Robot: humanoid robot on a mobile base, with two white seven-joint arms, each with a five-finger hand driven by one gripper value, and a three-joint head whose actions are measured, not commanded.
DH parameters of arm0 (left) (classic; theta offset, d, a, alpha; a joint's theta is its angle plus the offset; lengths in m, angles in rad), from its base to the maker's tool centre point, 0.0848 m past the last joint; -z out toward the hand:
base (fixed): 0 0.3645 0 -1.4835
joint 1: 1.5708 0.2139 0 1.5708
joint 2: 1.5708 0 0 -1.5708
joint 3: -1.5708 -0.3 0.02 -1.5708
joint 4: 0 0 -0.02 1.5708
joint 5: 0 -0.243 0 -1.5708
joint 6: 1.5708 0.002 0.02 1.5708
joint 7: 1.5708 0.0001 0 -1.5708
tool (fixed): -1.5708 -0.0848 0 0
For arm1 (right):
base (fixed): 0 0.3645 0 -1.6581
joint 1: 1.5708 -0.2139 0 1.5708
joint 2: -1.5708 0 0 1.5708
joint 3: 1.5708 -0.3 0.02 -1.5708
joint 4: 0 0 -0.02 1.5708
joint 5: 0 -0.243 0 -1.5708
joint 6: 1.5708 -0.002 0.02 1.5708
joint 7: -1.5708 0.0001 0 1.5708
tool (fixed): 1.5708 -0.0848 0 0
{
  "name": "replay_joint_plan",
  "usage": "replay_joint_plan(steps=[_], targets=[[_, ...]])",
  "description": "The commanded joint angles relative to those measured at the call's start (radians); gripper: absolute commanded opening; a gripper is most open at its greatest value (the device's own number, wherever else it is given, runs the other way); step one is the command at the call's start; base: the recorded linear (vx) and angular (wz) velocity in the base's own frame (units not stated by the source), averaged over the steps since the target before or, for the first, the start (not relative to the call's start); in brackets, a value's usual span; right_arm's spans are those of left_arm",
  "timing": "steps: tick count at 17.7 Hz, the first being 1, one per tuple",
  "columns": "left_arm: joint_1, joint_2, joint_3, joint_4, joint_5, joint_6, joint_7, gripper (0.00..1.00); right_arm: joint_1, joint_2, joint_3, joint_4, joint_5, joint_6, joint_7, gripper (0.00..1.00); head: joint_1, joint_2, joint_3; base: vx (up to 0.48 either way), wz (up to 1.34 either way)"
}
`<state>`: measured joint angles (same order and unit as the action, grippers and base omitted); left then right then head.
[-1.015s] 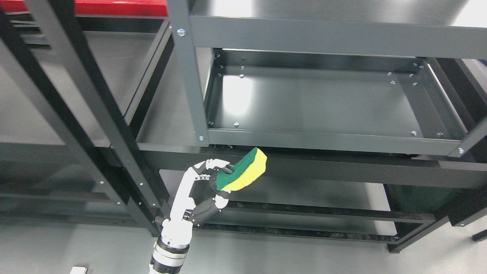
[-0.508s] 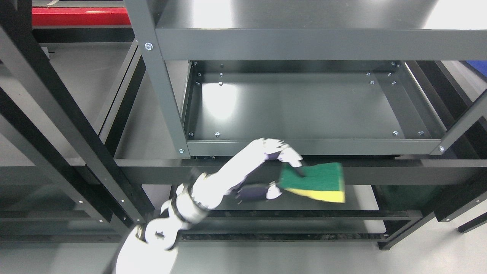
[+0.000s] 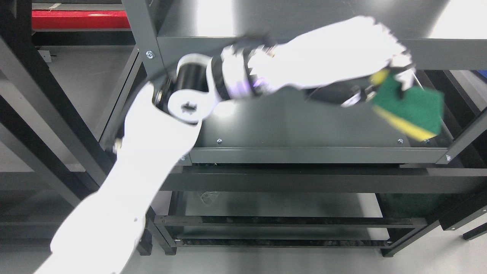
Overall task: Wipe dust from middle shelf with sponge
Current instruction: 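Extend the left arm to place the sponge onto the middle shelf surface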
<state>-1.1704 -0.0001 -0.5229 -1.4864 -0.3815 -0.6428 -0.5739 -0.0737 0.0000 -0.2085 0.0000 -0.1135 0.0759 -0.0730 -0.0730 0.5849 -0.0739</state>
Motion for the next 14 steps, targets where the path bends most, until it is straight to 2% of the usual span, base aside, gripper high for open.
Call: replay_joint_plan(steps=[1,3,5,7,9,12,14], targets=[[-0.343,0.018,-0.261,0.146,-0.094,0.009,0.003,0.0,0.0,-0.017,0.0,-0.017,0.0,0.001,-0.001,1.0,0.0,0.0,0.0,0.018,0.0],[-0.406,0.018,-0.273,0.146,-0.17,0.069,0.005,0.0,0.0,-0.017,0.0,-0.017,0.0,0.001,-0.001,1.0,0.0,0.0,0.0,0.0,0.0],[-0.432,0.018,-0.346,0.141,-0.172,0.132,0.006,0.0,0.0,-0.017,0.0,-0.017,0.0,0.001,-0.001,1.0,0.0,0.0,0.0,-0.029,0.0],[-0.437,0.018,-0.419,0.14,-0.183,0.152,0.006,0.0,0.0,-0.017,0.0,-0.017,0.0,0.001,-0.001,1.0,0.0,0.0,0.0,-0.046,0.02],[-0.439,0.018,-0.439,0.144,-0.203,0.182,0.006,0.0,0.0,-0.017,0.0,-0.017,0.0,0.001,-0.001,1.0,0.0,0.0,0.0,-0.054,0.12],[-0.439,0.018,-0.457,0.146,-0.2,0.18,0.005,0.0,0.0,-0.017,0.0,-0.017,0.0,0.001,-0.001,1.0,0.0,0.0,0.0,-0.038,0.2],[-0.434,0.018,-0.451,0.147,-0.2,0.129,-0.003,0.0,0.0,-0.017,0.0,-0.017,0.0,0.001,-0.001,1.0,0.0,0.0,0.0,-0.012,0.15]])
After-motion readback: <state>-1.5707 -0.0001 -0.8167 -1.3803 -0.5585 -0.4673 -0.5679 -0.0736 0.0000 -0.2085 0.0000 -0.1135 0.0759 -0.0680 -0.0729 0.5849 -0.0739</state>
